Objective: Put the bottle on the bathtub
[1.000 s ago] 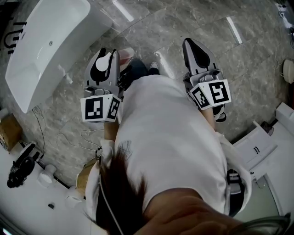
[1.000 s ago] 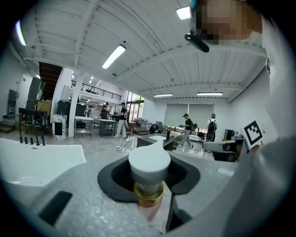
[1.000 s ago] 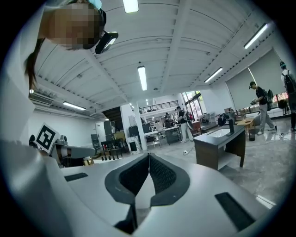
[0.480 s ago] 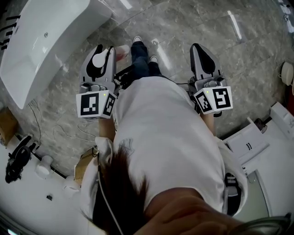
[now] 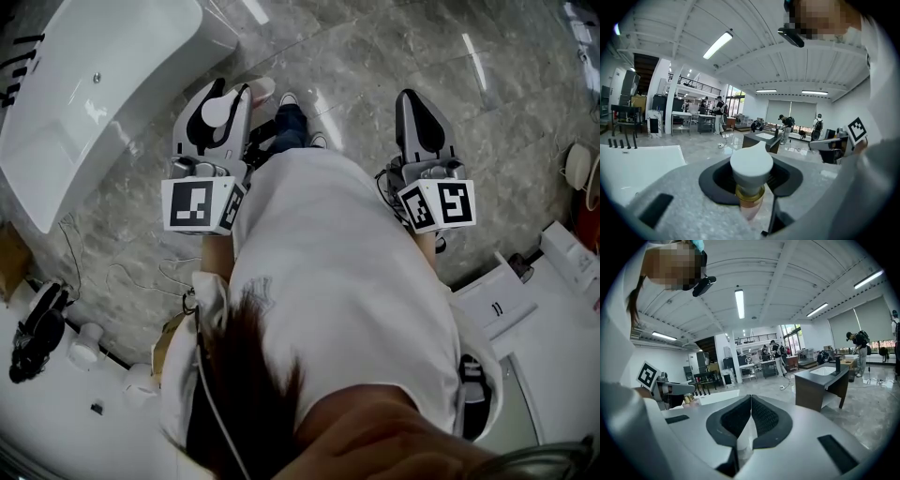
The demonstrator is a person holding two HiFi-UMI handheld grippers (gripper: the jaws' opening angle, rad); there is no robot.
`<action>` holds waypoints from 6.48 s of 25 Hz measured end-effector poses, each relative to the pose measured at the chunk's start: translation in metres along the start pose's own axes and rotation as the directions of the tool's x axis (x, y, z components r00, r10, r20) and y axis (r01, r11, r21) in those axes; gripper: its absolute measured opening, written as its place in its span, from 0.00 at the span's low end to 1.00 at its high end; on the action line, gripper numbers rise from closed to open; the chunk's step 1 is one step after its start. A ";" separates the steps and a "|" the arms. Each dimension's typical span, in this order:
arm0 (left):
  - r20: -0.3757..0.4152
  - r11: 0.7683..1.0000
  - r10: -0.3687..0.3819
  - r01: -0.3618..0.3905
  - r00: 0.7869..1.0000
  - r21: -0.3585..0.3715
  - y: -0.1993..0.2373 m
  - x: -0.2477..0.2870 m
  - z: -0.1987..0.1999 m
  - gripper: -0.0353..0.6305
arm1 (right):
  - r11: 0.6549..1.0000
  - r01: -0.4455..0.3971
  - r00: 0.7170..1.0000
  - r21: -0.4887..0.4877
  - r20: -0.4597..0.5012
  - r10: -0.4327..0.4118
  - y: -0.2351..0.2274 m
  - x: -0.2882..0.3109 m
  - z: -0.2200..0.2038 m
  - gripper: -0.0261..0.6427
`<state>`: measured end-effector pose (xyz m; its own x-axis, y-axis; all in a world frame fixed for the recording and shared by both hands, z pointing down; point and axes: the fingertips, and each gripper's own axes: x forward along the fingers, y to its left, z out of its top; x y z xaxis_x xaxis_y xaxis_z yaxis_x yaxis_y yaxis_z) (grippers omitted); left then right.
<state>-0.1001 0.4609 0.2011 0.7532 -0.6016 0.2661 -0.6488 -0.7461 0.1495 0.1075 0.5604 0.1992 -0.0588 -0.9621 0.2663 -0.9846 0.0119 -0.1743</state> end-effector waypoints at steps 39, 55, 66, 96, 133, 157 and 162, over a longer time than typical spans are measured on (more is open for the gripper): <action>0.059 0.879 0.466 -0.455 0.883 -0.141 0.119 0.069 0.050 0.27 | 0.940 -0.335 0.941 -0.071 -0.082 0.329 -0.040 0.234 0.072 0.06; 0.125 0.813 0.580 -0.563 0.805 -0.148 0.115 0.108 0.106 0.27 | 0.932 -0.362 0.931 -0.024 -0.051 0.360 -0.123 0.270 0.101 0.06; 0.078 0.828 0.554 -0.539 0.829 -0.152 0.123 0.133 0.100 0.27 | 0.947 -0.320 0.943 0.017 -0.093 0.320 -0.145 0.271 0.088 0.06; 0.053 0.863 0.488 -0.473 0.871 -0.181 0.350 0.225 0.138 0.27 | 0.928 -0.371 0.923 -0.023 -0.120 0.366 -0.019 0.519 0.148 0.06; 0.045 0.709 0.688 -0.657 0.724 -0.256 0.408 0.264 0.171 0.27 | 0.839 -0.541 0.830 -0.058 -0.201 0.521 -0.025 0.646 0.191 0.06; -0.049 0.826 0.522 -0.518 0.852 -0.221 0.494 0.387 0.075 0.27 | 0.898 -0.437 0.869 -0.040 -0.277 0.410 -0.031 0.672 0.141 0.06; -0.098 0.835 0.498 -0.507 0.861 -0.214 0.507 0.425 0.016 0.27 | 0.904 -0.427 0.861 -0.025 -0.318 0.398 -0.030 0.681 0.119 0.06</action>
<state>-0.1075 -0.1777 0.3749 0.3148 -0.8622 0.3969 -0.9469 -0.2566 0.1936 0.1170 -0.1279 0.2734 -0.4943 -0.7367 0.4614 -0.8691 0.4279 -0.2479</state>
